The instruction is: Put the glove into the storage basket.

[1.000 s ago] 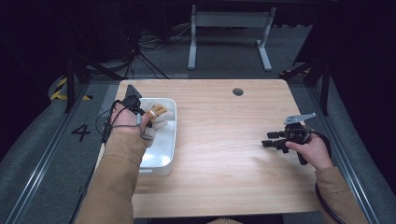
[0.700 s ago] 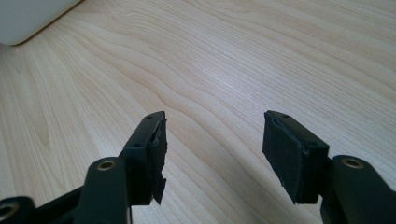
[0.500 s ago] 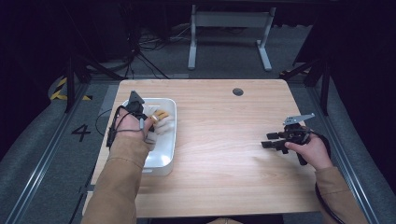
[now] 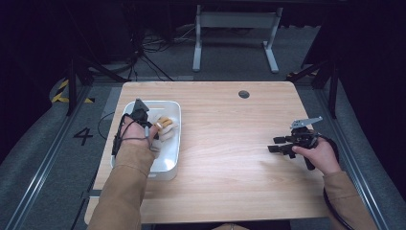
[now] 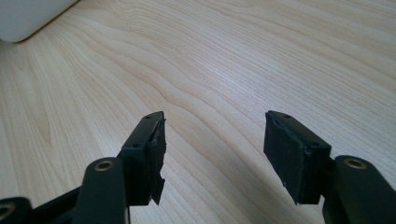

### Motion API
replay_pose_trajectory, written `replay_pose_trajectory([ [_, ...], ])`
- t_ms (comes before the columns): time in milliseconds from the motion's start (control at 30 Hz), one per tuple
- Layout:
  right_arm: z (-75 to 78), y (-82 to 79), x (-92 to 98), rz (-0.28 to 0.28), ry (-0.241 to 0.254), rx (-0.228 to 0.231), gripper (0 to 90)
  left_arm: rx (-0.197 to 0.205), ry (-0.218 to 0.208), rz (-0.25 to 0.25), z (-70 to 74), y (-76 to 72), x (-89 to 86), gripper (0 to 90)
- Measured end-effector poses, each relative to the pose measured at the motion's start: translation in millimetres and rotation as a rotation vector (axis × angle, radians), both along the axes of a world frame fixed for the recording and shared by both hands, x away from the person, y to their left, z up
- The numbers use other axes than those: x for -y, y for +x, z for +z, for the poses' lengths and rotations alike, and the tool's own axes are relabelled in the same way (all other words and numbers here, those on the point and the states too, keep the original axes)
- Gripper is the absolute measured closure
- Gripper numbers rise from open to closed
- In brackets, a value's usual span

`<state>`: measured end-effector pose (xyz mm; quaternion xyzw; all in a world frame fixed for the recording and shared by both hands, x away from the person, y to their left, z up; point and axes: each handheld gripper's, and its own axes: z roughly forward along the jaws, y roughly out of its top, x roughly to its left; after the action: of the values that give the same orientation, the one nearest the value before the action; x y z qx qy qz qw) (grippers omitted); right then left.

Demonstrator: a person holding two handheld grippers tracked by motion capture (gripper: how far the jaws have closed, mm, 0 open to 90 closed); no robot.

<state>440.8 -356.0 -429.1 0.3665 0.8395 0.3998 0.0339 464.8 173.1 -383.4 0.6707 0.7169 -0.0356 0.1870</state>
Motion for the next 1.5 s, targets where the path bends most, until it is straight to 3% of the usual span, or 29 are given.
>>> replay_pose_trajectory([
  [200,-1.7,0.4,-0.4,0.002,-0.002,-0.006,39.3,-0.01,-0.016,0.013,-8.4,-1.1,-1.8,73.1],
  [533,-2.8,0.7,0.6,-0.005,0.002,-0.012,38.5,-0.022,0.019,0.018,-19.3,-0.4,-1.9,72.3],
  [900,-3.3,0.9,1.3,-0.012,0.008,-0.013,37.8,-0.002,0.029,0.031,-26.1,1.3,-2.6,69.4],
  [1067,-3.3,0.8,1.4,-0.012,0.009,-0.013,37.8,0.033,0.008,0.032,-30.0,1.2,-1.7,52.8],
  [1100,-3.6,1.0,1.4,-0.01,0.01,-0.014,37.9,0.062,0.012,0.032,-31.6,0.9,-0.8,52.8],
  [1167,-4.2,0.9,1.0,-0.01,0.005,-0.02,37.6,0.08,0.022,0.037,-31.3,0.5,0.0,37.0],
  [1233,-4.7,1.0,0.9,-0.01,0.006,-0.02,37.5,0.079,0.034,0.029,-30.8,-0.3,0.1,30.3],
  [1500,-4.5,0.8,1.2,-0.011,0.005,-0.021,37.0,0.108,0.107,0.02,-22.4,-6.7,6.3,24.6],
])
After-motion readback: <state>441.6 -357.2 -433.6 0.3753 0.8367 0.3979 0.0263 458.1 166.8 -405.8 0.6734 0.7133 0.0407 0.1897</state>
